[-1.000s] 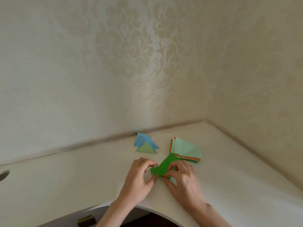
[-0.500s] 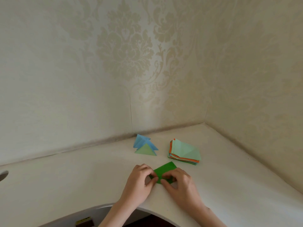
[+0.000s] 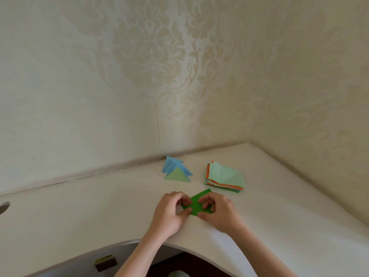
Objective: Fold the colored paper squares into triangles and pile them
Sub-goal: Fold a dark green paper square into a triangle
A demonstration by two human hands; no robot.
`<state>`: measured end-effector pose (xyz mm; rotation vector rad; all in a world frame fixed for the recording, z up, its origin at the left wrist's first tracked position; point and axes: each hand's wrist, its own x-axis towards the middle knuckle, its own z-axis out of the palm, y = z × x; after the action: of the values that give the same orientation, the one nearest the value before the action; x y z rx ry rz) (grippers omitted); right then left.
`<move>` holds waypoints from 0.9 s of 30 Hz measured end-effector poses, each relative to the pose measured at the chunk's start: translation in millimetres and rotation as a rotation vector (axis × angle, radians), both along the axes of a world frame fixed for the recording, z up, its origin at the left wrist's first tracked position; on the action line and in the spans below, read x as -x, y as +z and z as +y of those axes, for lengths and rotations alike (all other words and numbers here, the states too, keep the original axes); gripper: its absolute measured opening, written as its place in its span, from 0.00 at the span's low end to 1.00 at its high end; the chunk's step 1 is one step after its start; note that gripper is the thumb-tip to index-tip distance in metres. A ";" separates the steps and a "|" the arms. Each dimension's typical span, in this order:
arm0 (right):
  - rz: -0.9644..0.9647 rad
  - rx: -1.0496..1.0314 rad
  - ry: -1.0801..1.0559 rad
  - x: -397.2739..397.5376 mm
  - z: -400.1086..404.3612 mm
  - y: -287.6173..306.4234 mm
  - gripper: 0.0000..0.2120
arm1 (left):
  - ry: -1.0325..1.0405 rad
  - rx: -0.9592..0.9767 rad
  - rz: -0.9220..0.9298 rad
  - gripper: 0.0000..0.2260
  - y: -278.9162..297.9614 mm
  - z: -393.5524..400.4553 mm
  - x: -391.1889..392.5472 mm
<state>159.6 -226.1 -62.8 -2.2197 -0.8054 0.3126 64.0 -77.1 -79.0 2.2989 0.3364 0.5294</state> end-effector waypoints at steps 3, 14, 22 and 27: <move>0.021 0.012 0.035 -2.4 -4.0 2.4 0.12 | -0.008 -0.006 0.001 0.09 0.7 1.2 2.1; -0.150 0.092 0.027 6.7 0.8 -5.1 0.06 | -0.054 -0.011 -0.090 0.21 -1.3 3.0 16.0; -0.015 -0.006 0.170 3.1 -15.7 8.5 0.04 | -0.109 -0.123 -0.120 0.12 -6.6 3.9 10.9; -0.174 -0.202 0.093 9.9 -21.0 -3.7 0.07 | -0.125 -0.142 -0.107 0.04 -6.5 1.8 11.0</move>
<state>149.7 -247.1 -66.5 -2.0433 -0.9905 0.0785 53.0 -75.3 -85.6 2.3978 0.1054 0.6275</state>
